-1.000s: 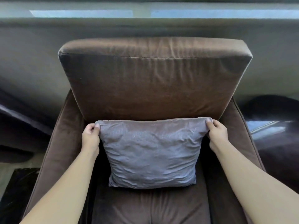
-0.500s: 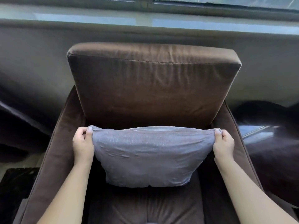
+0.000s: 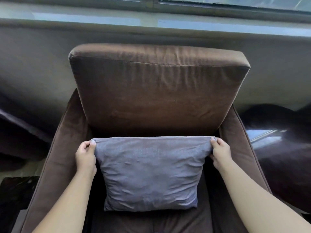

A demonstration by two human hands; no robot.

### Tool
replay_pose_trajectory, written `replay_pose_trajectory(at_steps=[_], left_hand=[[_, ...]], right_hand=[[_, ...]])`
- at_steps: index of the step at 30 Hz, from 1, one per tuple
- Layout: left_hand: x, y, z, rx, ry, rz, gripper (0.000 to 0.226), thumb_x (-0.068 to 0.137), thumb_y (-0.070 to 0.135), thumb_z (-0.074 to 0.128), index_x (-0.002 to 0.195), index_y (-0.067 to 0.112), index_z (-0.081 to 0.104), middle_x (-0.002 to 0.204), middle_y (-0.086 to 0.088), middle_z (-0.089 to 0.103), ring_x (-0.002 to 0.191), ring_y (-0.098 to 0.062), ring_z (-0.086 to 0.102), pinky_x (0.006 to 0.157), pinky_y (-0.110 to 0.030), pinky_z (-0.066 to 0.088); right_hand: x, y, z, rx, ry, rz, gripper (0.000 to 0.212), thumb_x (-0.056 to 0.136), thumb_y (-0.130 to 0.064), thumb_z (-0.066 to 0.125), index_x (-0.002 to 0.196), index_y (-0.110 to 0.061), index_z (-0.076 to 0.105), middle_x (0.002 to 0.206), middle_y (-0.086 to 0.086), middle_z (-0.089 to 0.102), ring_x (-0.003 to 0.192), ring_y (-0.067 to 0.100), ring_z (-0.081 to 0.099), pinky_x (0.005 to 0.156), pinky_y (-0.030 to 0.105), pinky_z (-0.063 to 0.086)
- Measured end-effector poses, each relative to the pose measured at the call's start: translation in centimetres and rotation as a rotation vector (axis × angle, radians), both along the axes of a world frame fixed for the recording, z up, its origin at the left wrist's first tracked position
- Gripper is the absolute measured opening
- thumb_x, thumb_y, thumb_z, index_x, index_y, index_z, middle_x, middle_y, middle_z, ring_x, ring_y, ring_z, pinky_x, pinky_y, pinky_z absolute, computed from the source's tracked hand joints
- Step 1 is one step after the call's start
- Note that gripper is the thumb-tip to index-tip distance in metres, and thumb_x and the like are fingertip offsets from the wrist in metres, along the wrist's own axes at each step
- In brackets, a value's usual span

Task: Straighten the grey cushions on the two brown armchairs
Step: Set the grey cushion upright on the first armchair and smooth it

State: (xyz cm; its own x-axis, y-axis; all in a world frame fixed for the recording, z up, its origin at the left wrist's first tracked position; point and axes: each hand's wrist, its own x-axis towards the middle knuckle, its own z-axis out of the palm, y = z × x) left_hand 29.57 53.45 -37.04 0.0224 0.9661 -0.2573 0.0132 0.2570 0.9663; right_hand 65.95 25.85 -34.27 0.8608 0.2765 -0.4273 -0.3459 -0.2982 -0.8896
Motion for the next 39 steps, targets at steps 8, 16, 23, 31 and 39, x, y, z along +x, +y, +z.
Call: replay_pose_trajectory(at_steps=[8,16,23,31,39], left_hand=[[0.9,1.6,-0.9,-0.092,-0.086,-0.124,0.01,0.095,0.007,0.06,0.094,0.012,0.069,0.092,-0.004,0.07,0.088,-0.015,0.064,0.083,-0.024,0.054],[3.2,4.0,-0.7,-0.095,-0.095,-0.104,0.023,0.098,0.012,0.055,0.078,0.019,0.061,0.08,-0.002,0.059,0.075,-0.011,0.053,0.076,-0.029,0.044],[6.3,6.3,1.0,-0.124,-0.146,-0.075,0.025,0.1,0.006,0.051,0.077,0.017,0.056,0.081,-0.003,0.058,0.076,-0.01,0.054,0.078,-0.026,0.045],[6.7,6.4,1.2,-0.131,-0.188,-0.01,0.027,0.099,0.005,0.051,0.076,0.019,0.056,0.064,0.011,0.065,0.073,-0.006,0.055,0.075,-0.023,0.046],[6.1,7.1,1.8,-0.178,-0.011,-0.127,0.02,0.097,0.016,0.059,0.077,0.02,0.06,0.082,0.002,0.061,0.081,-0.012,0.056,0.071,-0.031,0.045]], right_hand=[[1.1,1.8,-1.1,0.007,0.017,-0.128,0.021,0.088,-0.025,0.062,0.069,-0.019,0.069,0.082,0.008,0.063,0.082,0.024,0.057,0.077,0.042,0.049],[2.5,3.1,-0.7,0.068,0.154,-0.296,0.02,0.098,-0.012,0.057,0.079,-0.018,0.062,0.08,0.004,0.062,0.076,0.018,0.059,0.083,0.037,0.051],[4.9,4.8,1.2,0.196,0.255,-0.27,0.016,0.099,-0.013,0.054,0.086,-0.016,0.062,0.09,0.006,0.065,0.081,0.018,0.062,0.083,0.037,0.052],[5.8,5.4,1.9,0.257,0.257,-0.286,0.022,0.1,-0.013,0.052,0.08,-0.014,0.061,0.072,0.001,0.069,0.075,0.013,0.062,0.075,0.028,0.053],[5.6,6.1,1.5,0.133,0.208,-0.235,0.015,0.097,-0.016,0.059,0.082,-0.018,0.063,0.087,0.004,0.065,0.08,0.016,0.062,0.076,0.034,0.052]])
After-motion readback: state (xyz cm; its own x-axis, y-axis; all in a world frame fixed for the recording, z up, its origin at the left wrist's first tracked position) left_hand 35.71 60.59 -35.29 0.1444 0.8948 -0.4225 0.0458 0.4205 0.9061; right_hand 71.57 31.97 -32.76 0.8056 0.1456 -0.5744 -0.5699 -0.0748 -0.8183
